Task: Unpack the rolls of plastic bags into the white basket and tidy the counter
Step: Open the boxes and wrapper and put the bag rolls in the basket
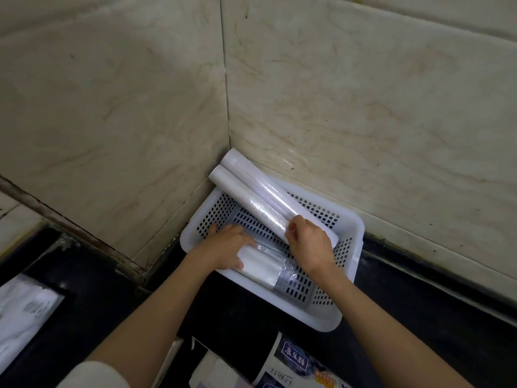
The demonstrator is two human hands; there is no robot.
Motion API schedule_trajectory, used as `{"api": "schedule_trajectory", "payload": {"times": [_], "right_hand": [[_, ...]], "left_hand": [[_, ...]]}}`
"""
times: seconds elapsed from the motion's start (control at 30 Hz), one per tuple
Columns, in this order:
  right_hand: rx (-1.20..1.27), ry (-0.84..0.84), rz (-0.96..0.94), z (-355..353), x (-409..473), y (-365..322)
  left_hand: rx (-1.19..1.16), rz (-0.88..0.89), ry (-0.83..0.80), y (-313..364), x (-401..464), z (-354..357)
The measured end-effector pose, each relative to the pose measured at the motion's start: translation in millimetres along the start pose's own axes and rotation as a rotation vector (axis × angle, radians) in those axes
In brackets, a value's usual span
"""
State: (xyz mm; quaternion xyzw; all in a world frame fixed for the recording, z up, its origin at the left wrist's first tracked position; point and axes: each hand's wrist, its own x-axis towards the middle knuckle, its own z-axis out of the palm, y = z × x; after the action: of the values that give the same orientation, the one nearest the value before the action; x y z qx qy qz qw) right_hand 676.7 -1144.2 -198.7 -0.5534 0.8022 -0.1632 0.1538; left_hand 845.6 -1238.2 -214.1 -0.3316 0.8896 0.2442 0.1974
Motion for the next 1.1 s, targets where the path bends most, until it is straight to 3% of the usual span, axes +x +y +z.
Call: {"api": "schedule_trajectory", "payload": {"times": [0.17,0.33,0.5,0.6,0.73,0.87,1.1], "right_hand": [[0.125,-0.06,0.108,-2,-3,5],[0.277,-0.218,0.123,0,-7,7],[0.188,-0.436,-0.001,16,-4,-5],[0.106,-0.538,0.004,27,-2,-10],[-0.028,-0.553,-0.028,38,-3,-12],[0.018,-0.531,0.049,47,-5,-22],[0.165,-0.672,0.229,49,3,-32]], "left_hand": [[-0.015,-0.02,0.025,1,1,0],[-0.007,0.011,0.211,-9,-10,-2],[-0.611,-0.04,0.537,-23,-37,-26],[-0.769,-0.064,0.629,-27,-48,-36],[-0.849,-0.126,0.759,-28,-51,-44],[-0.836,-0.134,0.786,-25,-49,-44],[-0.82,-0.153,0.791,-25,-47,-42]]}}
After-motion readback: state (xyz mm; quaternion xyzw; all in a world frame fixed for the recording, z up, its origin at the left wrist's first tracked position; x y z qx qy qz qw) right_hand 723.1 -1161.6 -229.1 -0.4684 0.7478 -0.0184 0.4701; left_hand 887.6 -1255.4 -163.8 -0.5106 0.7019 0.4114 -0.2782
